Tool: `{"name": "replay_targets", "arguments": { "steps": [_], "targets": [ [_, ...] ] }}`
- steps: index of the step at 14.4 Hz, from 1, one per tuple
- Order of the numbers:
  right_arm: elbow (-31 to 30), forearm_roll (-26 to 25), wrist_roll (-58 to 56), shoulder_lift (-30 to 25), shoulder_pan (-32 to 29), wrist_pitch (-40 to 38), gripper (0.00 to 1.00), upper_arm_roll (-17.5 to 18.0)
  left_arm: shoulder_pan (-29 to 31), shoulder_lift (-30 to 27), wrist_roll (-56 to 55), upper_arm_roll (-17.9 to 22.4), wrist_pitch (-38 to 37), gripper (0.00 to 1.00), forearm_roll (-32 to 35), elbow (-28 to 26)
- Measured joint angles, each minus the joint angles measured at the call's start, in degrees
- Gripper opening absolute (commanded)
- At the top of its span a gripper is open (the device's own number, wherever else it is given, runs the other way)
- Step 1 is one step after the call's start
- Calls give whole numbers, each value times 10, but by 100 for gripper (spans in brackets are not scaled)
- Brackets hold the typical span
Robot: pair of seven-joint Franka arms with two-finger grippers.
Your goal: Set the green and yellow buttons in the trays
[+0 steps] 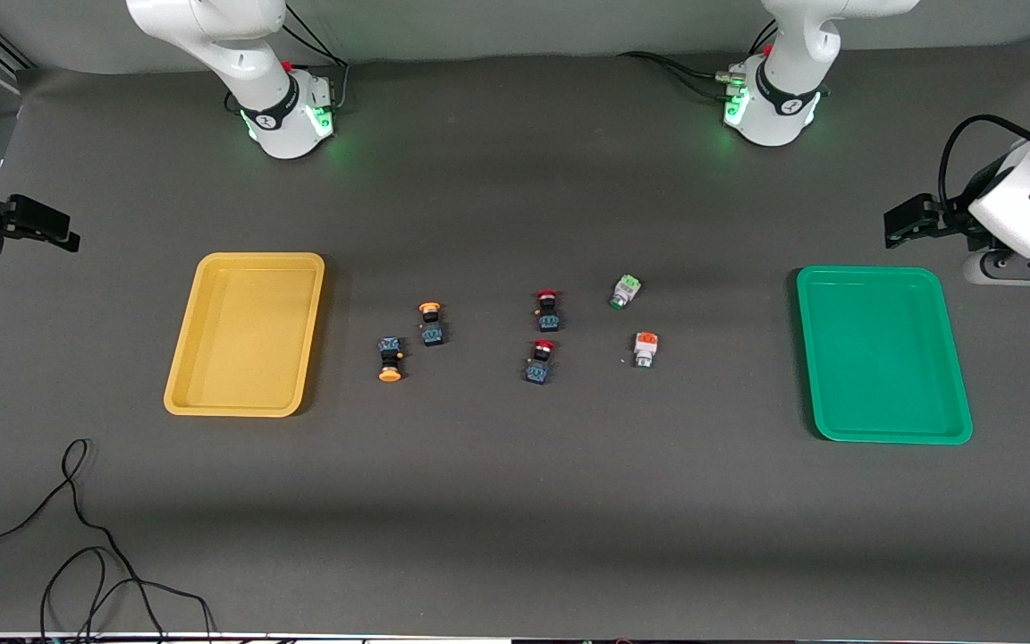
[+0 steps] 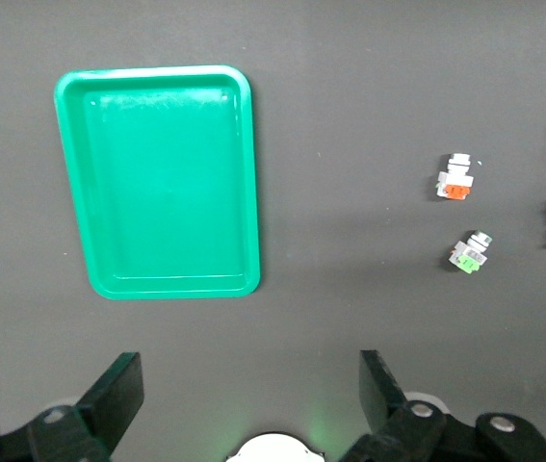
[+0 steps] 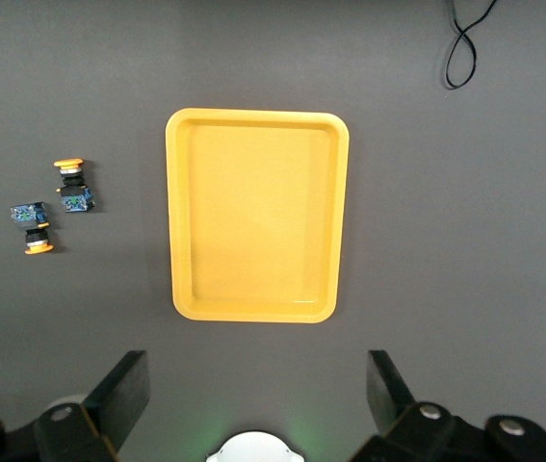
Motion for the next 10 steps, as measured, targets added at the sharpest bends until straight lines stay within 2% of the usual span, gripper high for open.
{"name": "replay_targets", "arguments": {
  "steps": [2,5,10],
  "targets": [
    [1,0,-34,10,-1,0,100,0,-18,2,0,-3,0,100,-20,-8],
    [7,2,-43,15,-2,-8,100,-2,-91,4,-2,-7,16,100,-28,-39],
    [11,60,66,16,21,-13,100,4,-210,3,-83,-30,97,100,-45,-102]
  ]
}}
